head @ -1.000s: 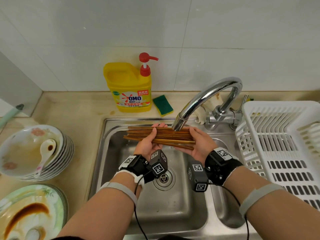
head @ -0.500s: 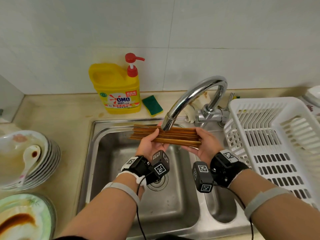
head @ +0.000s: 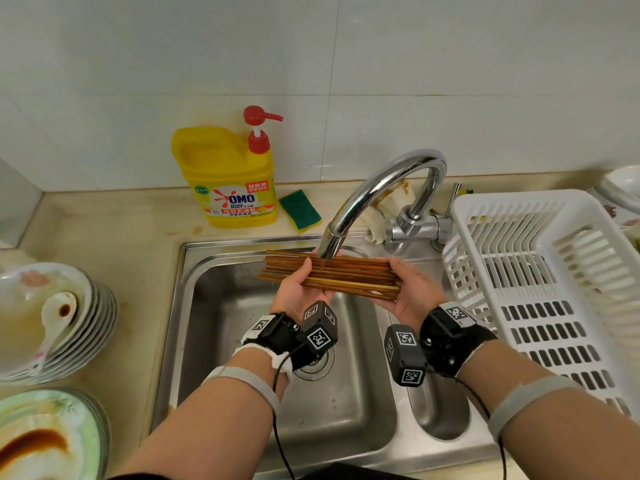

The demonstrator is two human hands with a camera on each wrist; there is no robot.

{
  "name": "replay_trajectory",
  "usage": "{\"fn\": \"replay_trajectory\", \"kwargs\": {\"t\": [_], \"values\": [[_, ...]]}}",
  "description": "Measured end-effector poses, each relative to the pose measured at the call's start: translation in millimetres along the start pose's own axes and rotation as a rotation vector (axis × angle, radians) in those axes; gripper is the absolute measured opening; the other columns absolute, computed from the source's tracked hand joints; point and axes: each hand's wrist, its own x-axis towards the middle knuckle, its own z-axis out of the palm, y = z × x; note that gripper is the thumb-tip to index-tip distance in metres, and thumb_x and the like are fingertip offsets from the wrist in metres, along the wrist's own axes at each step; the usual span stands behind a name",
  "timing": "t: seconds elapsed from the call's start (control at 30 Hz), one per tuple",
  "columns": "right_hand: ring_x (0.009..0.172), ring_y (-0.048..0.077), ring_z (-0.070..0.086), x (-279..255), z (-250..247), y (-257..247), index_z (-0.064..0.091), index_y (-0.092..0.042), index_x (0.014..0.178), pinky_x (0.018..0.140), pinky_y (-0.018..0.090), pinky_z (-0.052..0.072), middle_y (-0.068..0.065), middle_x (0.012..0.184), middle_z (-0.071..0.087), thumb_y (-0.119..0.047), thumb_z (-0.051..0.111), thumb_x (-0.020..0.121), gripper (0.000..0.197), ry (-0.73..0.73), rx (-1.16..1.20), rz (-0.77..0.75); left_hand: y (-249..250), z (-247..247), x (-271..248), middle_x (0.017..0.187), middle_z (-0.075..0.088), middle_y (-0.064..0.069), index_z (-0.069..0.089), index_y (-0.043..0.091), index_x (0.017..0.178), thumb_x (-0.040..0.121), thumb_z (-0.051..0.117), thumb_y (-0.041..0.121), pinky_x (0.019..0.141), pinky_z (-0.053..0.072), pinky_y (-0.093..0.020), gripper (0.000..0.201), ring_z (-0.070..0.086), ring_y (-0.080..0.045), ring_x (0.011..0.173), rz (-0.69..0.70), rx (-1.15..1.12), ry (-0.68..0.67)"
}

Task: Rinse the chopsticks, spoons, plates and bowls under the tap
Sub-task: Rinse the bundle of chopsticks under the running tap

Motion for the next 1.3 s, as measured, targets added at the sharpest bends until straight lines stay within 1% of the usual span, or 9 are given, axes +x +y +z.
{"fn": "replay_trajectory", "kwargs": {"t": [0.2, 0.3, 0.4, 0.5, 0.7, 1.0, 1.13, 1.23, 1.3], "values": [[0.105, 0.034, 0.072, 1, 7, 5, 0.069, -0.006, 0.120, 0.075, 0.041, 0.062, 0.018, 0.114, 0.074, -0.021, 0.050, 0.106, 0.028, -0.037, -0.043, -0.021, 6, -8, 4, 0.129, 0.068, -0.021, 0.066, 0.013, 0.125, 0.106, 0.049, 0.026, 0.115, 0.040, -0.051, 0.029, 0.067, -0.035, 0.118, 0.078, 0.111, 0.041], [0.109, 0.036, 0.070, 3, 13, 10, 0.068, -0.007, 0.124, 0.082, 0.045, 0.061, 0.018, 0.117, 0.073, -0.018, 0.052, 0.105, 0.027, -0.061, -0.048, -0.024, 13, -13, 2, 0.132, 0.068, -0.013, 0.066, 0.017, 0.128, 0.107, 0.046, 0.028, 0.102, 0.051, -0.044, 0.031, 0.065, -0.030, 0.122, 0.131, 0.194, 0.046], [0.105, 0.035, 0.072, 6, 20, 16, 0.070, -0.010, 0.121, 0.079, 0.043, 0.062, 0.018, 0.117, 0.073, -0.011, 0.052, 0.104, 0.025, -0.097, -0.077, -0.030, 20, -18, 0, 0.123, 0.073, -0.004, 0.062, 0.019, 0.134, 0.108, 0.044, 0.031, 0.090, 0.054, -0.038, 0.034, 0.071, -0.021, 0.112, 0.155, 0.276, 0.039], [0.104, 0.035, 0.072, 7, 26, 21, 0.070, -0.011, 0.119, 0.078, 0.041, 0.062, 0.019, 0.117, 0.073, -0.005, 0.053, 0.103, 0.025, -0.121, -0.099, -0.027, 26, -23, -1, 0.121, 0.074, -0.002, 0.061, 0.017, 0.133, 0.108, 0.040, 0.031, 0.092, 0.053, -0.037, 0.035, 0.071, -0.017, 0.110, 0.179, 0.307, 0.049], [0.111, 0.037, 0.070, 8, 34, 26, 0.068, -0.009, 0.120, 0.087, 0.047, 0.060, 0.021, 0.120, 0.071, 0.001, 0.055, 0.100, 0.025, -0.165, -0.163, -0.024, 36, -32, -2, 0.123, 0.072, -0.003, 0.065, 0.016, 0.125, 0.106, 0.044, 0.033, 0.112, 0.043, -0.044, 0.033, 0.065, -0.021, 0.121, 0.178, 0.261, 0.040], [0.104, 0.037, 0.072, 5, 43, 18, 0.069, -0.004, 0.113, 0.076, 0.047, 0.063, 0.023, 0.116, 0.071, -0.012, 0.056, 0.103, 0.019, -0.189, -0.183, 0.011, 38, -28, -7, 0.126, 0.070, -0.010, 0.063, 0.010, 0.122, 0.106, 0.045, 0.019, 0.114, 0.040, -0.046, 0.025, 0.066, -0.023, 0.120, 0.194, 0.094, -0.017], [0.106, 0.035, 0.071, 8, 46, 16, 0.071, -0.005, 0.110, 0.083, 0.044, 0.063, 0.023, 0.116, 0.071, -0.014, 0.055, 0.104, 0.020, -0.170, -0.219, -0.017, 41, -20, -11, 0.133, 0.067, -0.012, 0.059, 0.010, 0.123, 0.107, 0.044, 0.020, 0.101, 0.050, -0.045, 0.025, 0.064, -0.023, 0.125, 0.198, 0.157, 0.003], [0.116, 0.030, 0.065, 19, 40, 17, 0.066, -0.020, 0.122, 0.099, 0.045, 0.055, 0.011, 0.124, 0.067, -0.022, 0.065, 0.099, 0.024, -0.165, -0.562, -0.198, 44, -9, -16, 0.142, 0.061, -0.011, 0.050, 0.003, 0.140, 0.109, 0.037, 0.022, 0.089, 0.059, -0.040, 0.038, 0.058, -0.024, 0.131, 0.223, 0.301, 0.040], [0.117, 0.015, 0.057, 21, 36, 13, 0.051, -0.025, 0.137, 0.103, 0.034, 0.047, -0.003, 0.129, 0.056, -0.031, 0.075, 0.090, 0.053, -0.211, -0.997, -0.401, 44, -4, -15, 0.143, 0.059, -0.013, 0.048, 0.001, 0.143, 0.110, 0.036, 0.022, 0.088, 0.057, -0.034, 0.041, 0.066, -0.019, 0.118, 0.244, 0.361, 0.064]]}}
